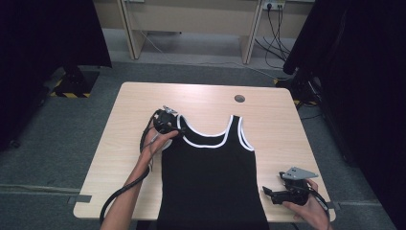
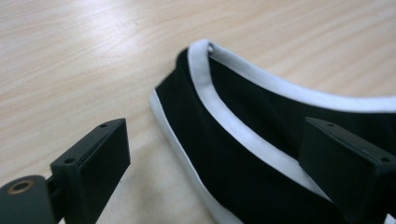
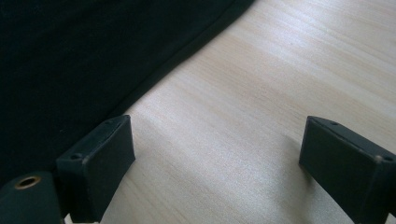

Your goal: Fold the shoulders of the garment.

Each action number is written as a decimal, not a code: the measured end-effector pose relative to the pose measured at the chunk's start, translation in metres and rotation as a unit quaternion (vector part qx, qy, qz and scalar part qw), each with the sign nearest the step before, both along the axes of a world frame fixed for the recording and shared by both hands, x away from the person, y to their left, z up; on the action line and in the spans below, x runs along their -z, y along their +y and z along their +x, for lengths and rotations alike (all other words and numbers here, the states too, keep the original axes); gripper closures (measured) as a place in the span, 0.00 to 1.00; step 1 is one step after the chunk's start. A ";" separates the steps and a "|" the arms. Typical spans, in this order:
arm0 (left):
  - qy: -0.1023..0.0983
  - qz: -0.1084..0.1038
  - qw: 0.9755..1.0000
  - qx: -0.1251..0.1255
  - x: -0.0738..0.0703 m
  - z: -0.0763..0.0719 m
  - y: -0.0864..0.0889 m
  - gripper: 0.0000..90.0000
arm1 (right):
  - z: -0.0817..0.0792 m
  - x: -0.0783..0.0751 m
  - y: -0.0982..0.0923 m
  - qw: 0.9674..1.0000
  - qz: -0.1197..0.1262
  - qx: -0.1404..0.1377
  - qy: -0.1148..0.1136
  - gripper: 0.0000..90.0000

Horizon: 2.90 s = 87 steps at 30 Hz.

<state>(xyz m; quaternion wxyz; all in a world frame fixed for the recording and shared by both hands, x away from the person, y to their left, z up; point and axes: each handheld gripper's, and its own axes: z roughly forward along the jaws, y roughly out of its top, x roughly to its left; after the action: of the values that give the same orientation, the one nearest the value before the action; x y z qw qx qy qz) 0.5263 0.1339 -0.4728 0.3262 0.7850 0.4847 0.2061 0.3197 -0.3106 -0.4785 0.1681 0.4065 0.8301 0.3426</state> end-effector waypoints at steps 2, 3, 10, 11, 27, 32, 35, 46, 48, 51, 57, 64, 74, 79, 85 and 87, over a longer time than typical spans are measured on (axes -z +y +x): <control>-0.002 0.001 1.000 -0.002 0.001 0.004 -0.001 0.10 | 0.000 0.000 0.000 1.000 0.000 0.000 0.000 0.12; -0.002 0.000 1.000 -0.004 0.002 0.006 -0.002 0.10 | 0.000 0.000 0.000 1.000 0.000 0.000 0.000 0.12; -0.009 0.006 1.000 0.016 0.000 0.013 -0.007 0.56 | 0.000 0.000 0.000 1.000 0.000 -0.001 0.000 0.12; -0.009 0.005 1.000 0.020 -0.001 0.012 -0.009 0.63 | 0.000 0.000 0.000 1.000 0.000 -0.001 0.000 0.12; -0.060 -0.025 0.994 0.085 -0.051 -0.039 -0.010 0.90 | 0.000 0.000 0.000 1.000 0.000 -0.002 0.000 0.12; -0.070 -0.029 0.991 0.107 -0.059 -0.066 -0.009 0.90 | 0.000 0.000 0.000 1.000 0.000 -0.002 -0.001 0.12; -0.077 -0.037 0.989 0.121 -0.062 -0.085 -0.010 0.90 | 0.000 0.000 0.000 1.000 0.000 -0.001 0.000 0.12; -0.085 -0.048 0.980 0.172 -0.063 -0.145 -0.018 0.89 | 0.000 0.000 0.001 1.000 0.000 0.002 0.000 0.12; -0.083 -0.044 0.979 0.180 -0.061 -0.154 -0.019 0.89 | 0.000 0.000 0.001 1.000 0.000 0.003 0.000 0.12; -0.080 -0.043 0.978 0.189 -0.058 -0.165 -0.021 0.89 | 0.000 0.000 0.001 1.000 0.000 0.003 0.000 0.12; -0.072 -0.049 0.977 0.195 -0.049 -0.178 -0.019 0.88 | 0.000 0.000 0.001 1.000 0.000 0.003 0.000 0.12; -0.056 -0.047 0.977 0.199 -0.041 -0.192 -0.017 0.78 | 0.000 0.000 0.001 1.000 0.000 0.004 0.000 0.12; -0.057 -0.051 0.982 0.174 -0.043 -0.182 -0.022 0.56 | 0.001 0.000 0.002 1.000 0.000 0.003 0.001 0.11; -0.041 -0.038 0.985 0.164 -0.027 -0.180 -0.025 0.46 | 0.001 0.000 0.001 1.000 0.000 0.001 0.000 0.11; -0.019 -0.040 0.987 0.153 -0.015 -0.184 -0.023 0.22 | 0.005 -0.001 0.000 1.000 0.005 0.005 0.005 0.13; -0.017 -0.041 0.987 0.157 -0.012 -0.186 -0.022 0.19 | 0.007 -0.002 0.000 1.000 0.008 0.008 0.007 0.14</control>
<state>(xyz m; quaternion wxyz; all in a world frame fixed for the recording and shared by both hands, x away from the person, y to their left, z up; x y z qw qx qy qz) 0.3405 0.1123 -0.4605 0.3947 0.8337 0.3578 0.1455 0.3264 -0.3102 -0.4768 0.1616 0.4165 0.8256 0.3446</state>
